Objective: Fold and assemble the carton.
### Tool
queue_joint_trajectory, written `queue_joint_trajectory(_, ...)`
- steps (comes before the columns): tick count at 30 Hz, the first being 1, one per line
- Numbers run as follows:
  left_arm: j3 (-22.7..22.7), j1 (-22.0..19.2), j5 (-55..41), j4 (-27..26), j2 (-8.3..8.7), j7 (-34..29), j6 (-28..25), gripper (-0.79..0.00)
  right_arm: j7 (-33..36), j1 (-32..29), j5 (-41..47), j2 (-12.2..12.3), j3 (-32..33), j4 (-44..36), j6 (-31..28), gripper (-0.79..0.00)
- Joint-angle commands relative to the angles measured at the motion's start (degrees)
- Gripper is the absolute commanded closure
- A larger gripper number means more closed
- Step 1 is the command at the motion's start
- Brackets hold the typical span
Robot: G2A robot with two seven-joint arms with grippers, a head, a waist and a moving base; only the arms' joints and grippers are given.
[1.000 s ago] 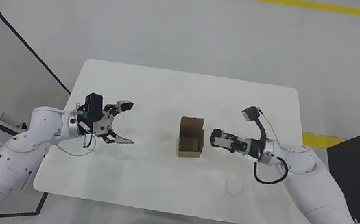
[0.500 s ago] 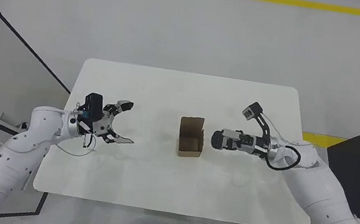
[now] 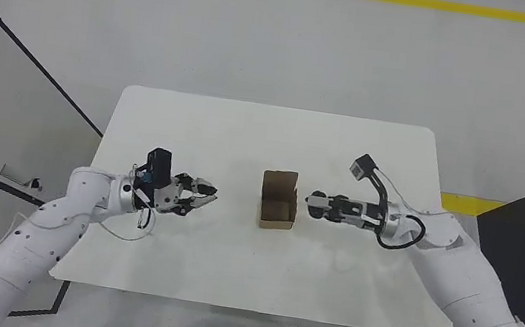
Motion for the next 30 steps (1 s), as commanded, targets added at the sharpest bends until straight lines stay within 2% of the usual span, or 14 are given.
queue_joint_trajectory(1,3.18,-1.46,-1.91,0.99,-1.01,-1.75,0.0,0.0,-0.86,-0.27,-1.4,0.02,0.1,0.02,0.59,0.0)
queue_joint_trajectory(5,7.51,-4.46,-5.6,3.79,-2.99,-4.65,0.37,0.0,-2.86,-0.72,-5.0,0.11,0.35,-0.47,1.96,0.0)
queue_joint_trajectory(9,9.94,-6.62,-9.07,6.84,-4.57,-7.71,2.26,0.0,-4.21,-1.39,-7.0,0.2,0.72,-1.03,3.05,0.0)
queue_joint_trajectory(18,9.94,-6.62,-9.07,6.84,-4.57,-7.71,2.26,0.0,-4.21,-1.39,-7.0,0.2,0.72,-1.03,3.05,0.0)
queue_joint_trajectory(20,10.0,-6.25,-8.91,7.18,-4.72,-10.37,5.01,0.0,-5.22,-1.71,-6.98,0.13,0.7,-1.36,3.28,0.0)
queue_joint_trajectory(24,11.38,-6.29,-11.99,6.29,-5.81,-12.09,7.62,0.0,-7.76,-2.14,-9.99,0.12,0.86,-2.27,4.5,0.0)
queue_joint_trajectory(30,15.01,-8.47,-14.2,8.43,-8.2,-14.06,10.39,0.0,-9.94,-2.23,-13.39,-0.06,0.61,-2.79,6.06,0.0)
